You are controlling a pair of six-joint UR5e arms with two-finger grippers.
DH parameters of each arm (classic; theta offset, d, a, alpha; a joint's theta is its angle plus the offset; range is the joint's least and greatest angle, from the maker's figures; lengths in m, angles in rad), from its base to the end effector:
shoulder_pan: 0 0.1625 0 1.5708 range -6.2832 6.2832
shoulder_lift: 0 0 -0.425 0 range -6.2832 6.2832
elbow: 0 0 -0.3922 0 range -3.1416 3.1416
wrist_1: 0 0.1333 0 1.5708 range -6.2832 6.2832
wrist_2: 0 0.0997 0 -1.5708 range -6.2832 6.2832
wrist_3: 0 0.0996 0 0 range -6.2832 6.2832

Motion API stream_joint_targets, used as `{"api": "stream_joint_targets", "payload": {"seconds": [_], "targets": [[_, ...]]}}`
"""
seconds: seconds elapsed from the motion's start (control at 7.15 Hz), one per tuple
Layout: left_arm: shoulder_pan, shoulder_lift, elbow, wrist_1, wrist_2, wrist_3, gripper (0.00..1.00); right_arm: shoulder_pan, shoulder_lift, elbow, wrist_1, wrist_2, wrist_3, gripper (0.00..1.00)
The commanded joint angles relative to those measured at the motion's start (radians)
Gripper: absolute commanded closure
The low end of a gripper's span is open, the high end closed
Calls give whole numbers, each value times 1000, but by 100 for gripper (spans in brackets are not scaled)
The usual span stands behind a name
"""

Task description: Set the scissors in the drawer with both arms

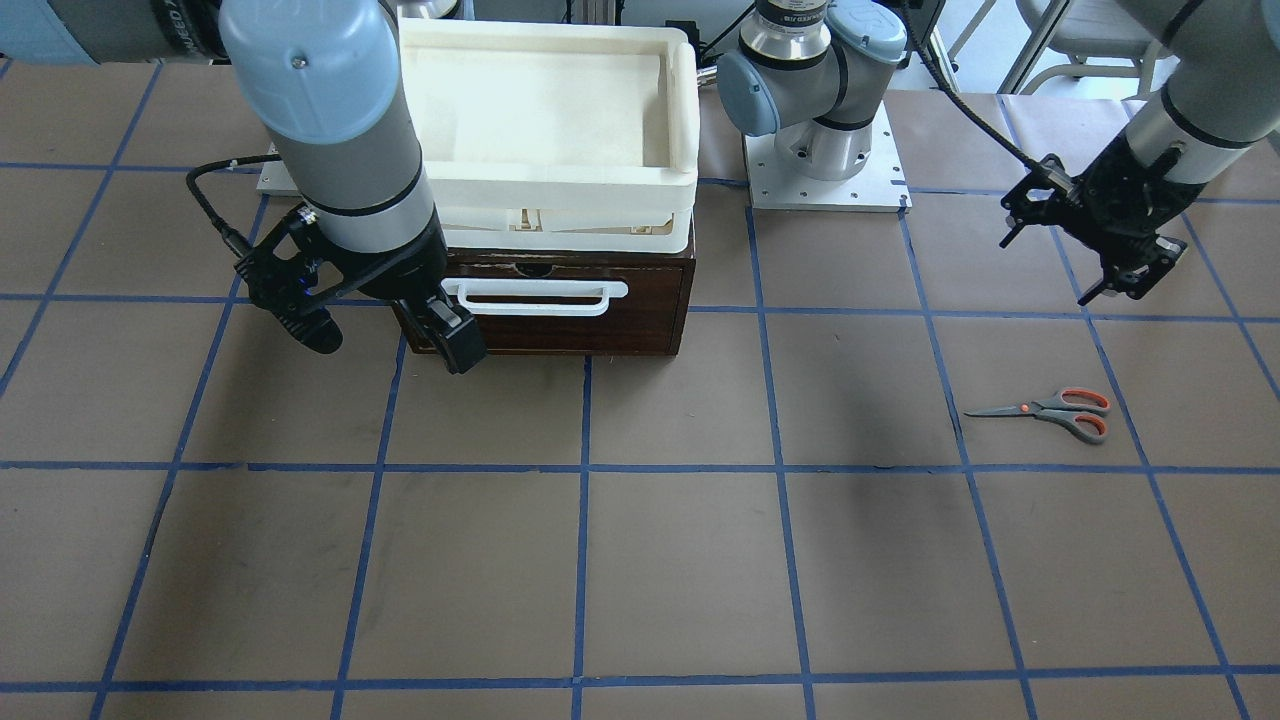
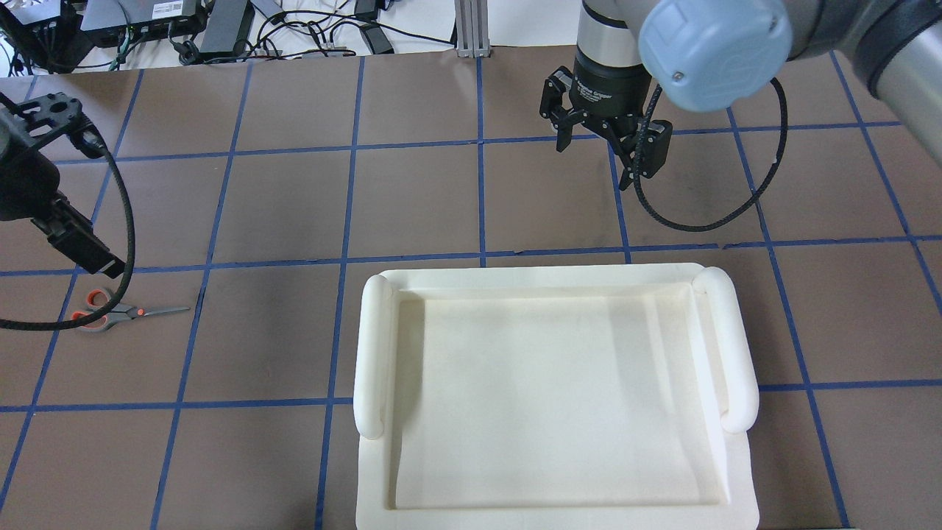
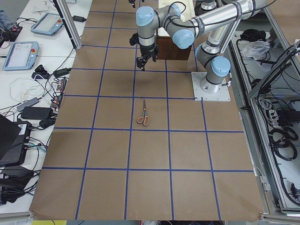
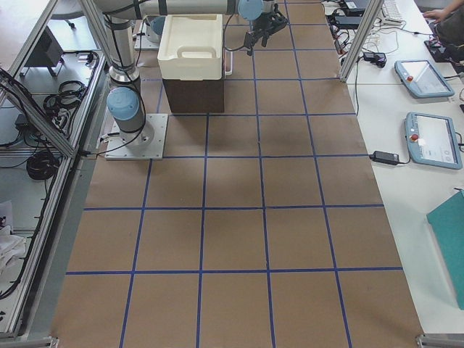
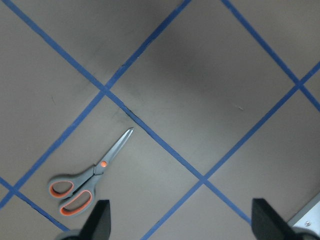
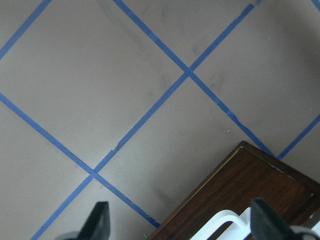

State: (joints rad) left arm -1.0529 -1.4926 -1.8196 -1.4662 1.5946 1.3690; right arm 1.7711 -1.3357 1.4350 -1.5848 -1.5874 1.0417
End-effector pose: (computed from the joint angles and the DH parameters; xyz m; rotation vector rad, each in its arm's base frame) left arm 0.1071 -0.4525 0.4137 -1.2812 -2.8238 -0.0900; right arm 0.2444 -0.5423 0.4292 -1.2557 -2.8092 -0.0919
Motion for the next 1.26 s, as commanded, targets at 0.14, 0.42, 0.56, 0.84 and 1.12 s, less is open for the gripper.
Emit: {"api": "stream_joint_targets", "payload": {"seconds": [0.14,0.42,0.56,0.84,1.12], "targets": [[174,-87,-105,188,-1,564,0,53,76,-1,-3,7,228,0],[175,-196,-107,292,10,750,0,103,137,-1,-29,9,370,0],[175,-240,-115,346,18,790,0,114,159,-1,-27,12,423,0],[181,-317,-170,525,12,820,0,116,181,1,-14,53,468,0],[183,-368,-181,581,-14,875,0,116,184,2,9,63,512,0]]}}
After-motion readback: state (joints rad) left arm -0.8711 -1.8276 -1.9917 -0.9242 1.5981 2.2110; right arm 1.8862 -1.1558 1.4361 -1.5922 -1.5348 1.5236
